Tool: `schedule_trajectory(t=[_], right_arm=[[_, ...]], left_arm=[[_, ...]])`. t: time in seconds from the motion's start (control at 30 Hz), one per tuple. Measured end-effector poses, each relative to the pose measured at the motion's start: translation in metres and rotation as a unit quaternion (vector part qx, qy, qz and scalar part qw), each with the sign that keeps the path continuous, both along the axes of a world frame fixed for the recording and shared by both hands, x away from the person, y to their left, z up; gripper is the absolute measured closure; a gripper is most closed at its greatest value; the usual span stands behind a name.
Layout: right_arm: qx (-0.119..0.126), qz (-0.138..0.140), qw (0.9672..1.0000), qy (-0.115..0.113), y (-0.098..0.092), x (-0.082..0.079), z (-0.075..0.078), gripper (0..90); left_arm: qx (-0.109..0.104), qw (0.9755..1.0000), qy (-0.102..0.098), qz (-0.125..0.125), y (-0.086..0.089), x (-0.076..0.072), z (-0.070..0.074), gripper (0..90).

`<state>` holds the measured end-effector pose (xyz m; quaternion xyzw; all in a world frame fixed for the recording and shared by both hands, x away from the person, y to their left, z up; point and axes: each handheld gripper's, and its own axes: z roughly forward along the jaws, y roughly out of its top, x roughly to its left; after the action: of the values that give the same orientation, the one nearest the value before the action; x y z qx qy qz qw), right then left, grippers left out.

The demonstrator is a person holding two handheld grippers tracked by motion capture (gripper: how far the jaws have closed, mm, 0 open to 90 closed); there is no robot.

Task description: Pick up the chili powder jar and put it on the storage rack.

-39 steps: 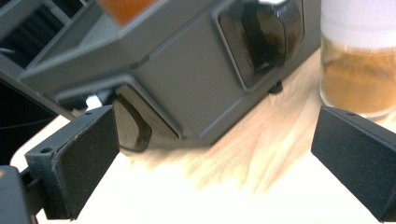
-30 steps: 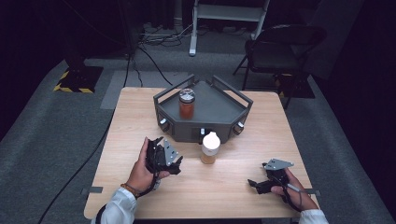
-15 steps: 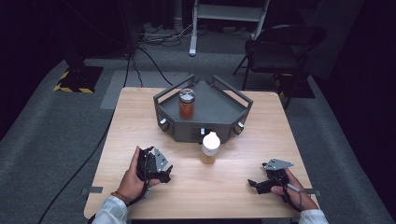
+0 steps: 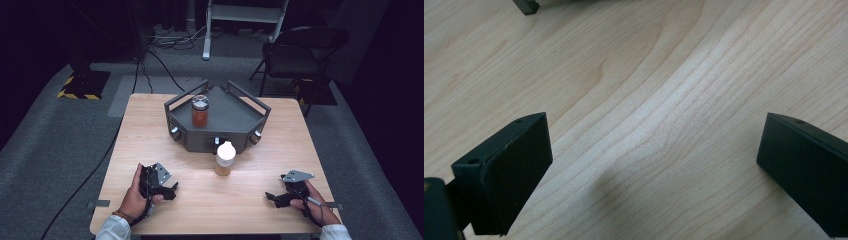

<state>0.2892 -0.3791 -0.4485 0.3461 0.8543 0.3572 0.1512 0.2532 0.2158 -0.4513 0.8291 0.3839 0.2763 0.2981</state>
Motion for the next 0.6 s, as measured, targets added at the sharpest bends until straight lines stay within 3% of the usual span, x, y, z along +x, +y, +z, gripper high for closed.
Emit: schedule_trajectory(t=[0.1,0.2,0.33,0.47,0.6], right_arm=[[0.0,0.0,1.0,0.0,0.0,0.0,0.0,0.0],[0.0,0.0,1.0,0.0,0.0,0.0,0.0,0.0],[0.0,0.0,1.0,0.0,0.0,0.0,0.0,0.0],[0.0,0.0,1.0,0.0,0.0,0.0,0.0,0.0],[0.0,0.0,1.0,0.0,0.0,0.0,0.0,0.0]], left_arm=[[-0.013,0.9999,0.004,0.004,0.004,0.001,-0.002,0.8],[-0.04,0.9987,0.028,0.012,0.014,0.007,-0.001,0.8],[-0.054,0.9973,0.048,0.015,0.02,0.013,0.001,0.4],[-0.087,0.9919,0.088,0.029,0.031,0.023,0.003,0.3],[-0.087,0.9919,0.089,0.024,0.033,0.024,0.003,0.1]])
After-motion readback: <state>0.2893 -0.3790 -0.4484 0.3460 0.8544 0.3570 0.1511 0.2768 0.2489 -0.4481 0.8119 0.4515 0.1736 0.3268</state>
